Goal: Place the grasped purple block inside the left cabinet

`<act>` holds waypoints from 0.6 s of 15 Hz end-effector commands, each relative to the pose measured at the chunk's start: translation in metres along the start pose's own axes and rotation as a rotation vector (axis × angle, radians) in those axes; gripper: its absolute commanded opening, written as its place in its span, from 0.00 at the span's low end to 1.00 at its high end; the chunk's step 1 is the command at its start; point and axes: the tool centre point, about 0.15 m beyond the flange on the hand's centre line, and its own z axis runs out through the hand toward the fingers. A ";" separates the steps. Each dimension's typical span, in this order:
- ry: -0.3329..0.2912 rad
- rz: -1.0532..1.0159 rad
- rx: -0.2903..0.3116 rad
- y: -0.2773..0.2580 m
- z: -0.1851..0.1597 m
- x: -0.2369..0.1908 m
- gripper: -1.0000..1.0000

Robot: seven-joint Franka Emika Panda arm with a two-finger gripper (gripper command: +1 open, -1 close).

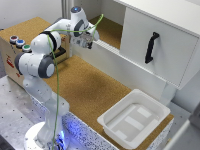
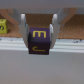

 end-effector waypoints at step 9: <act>-0.011 0.046 -0.164 -0.026 0.072 0.117 0.00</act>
